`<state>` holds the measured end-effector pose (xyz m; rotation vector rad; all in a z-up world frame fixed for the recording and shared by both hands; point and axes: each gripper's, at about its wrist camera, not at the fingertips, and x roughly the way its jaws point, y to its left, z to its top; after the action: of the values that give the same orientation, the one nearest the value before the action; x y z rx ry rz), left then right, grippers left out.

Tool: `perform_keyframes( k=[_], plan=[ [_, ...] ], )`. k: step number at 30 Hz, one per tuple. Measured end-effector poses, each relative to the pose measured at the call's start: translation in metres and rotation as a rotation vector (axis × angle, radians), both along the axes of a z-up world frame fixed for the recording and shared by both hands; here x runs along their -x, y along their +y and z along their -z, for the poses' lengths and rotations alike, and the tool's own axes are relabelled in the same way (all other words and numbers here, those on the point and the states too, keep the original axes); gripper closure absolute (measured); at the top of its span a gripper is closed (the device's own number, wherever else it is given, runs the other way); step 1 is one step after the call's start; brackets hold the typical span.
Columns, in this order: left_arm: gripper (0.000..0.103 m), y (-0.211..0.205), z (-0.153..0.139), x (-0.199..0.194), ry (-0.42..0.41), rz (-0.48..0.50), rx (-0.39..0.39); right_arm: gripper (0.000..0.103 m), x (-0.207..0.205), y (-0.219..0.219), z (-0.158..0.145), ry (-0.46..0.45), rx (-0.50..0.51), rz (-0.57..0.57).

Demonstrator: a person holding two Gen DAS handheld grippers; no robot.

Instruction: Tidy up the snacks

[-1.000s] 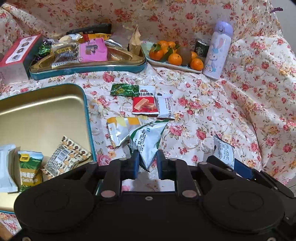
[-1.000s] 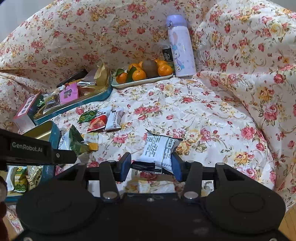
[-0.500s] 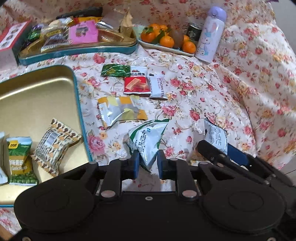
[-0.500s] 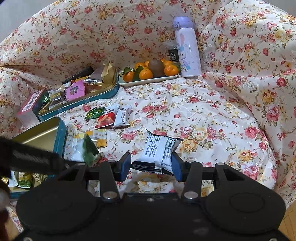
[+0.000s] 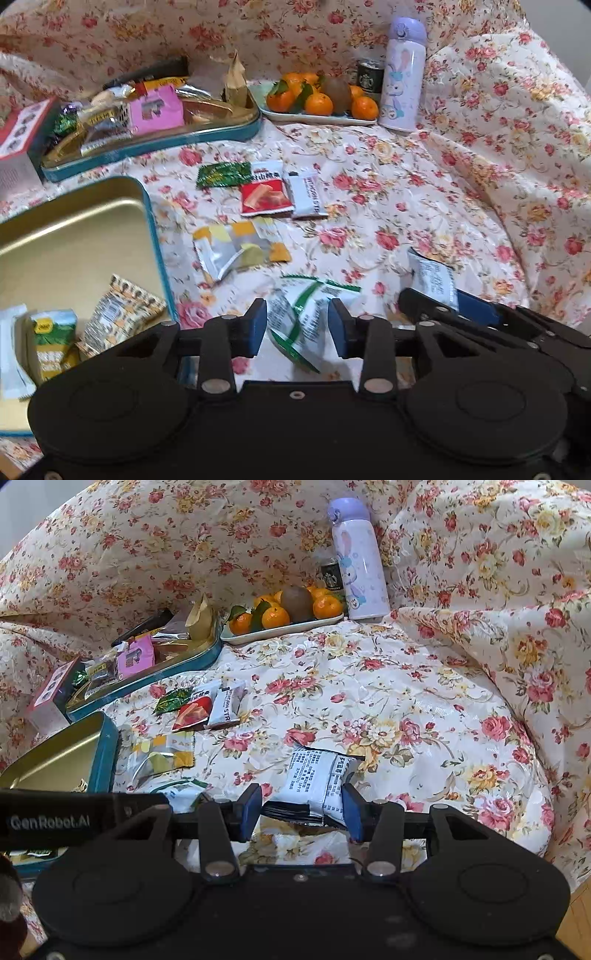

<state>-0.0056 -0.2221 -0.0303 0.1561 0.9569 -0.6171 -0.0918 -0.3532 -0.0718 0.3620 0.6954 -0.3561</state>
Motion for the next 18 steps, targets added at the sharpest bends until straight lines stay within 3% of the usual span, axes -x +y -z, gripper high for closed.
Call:
perform_keyframes(
  k=[8,18],
  plan=[
    [0.053,-0.015,0.012,-0.001,-0.014,0.110,-0.059,0.054,0.002,-0.005,0.001,-0.012,-0.023,0.017],
    [0.047,-0.028,0.026,-0.011,-0.012,0.098,-0.094,0.054,0.001,-0.007,0.006,-0.005,-0.032,0.024]
  ],
)
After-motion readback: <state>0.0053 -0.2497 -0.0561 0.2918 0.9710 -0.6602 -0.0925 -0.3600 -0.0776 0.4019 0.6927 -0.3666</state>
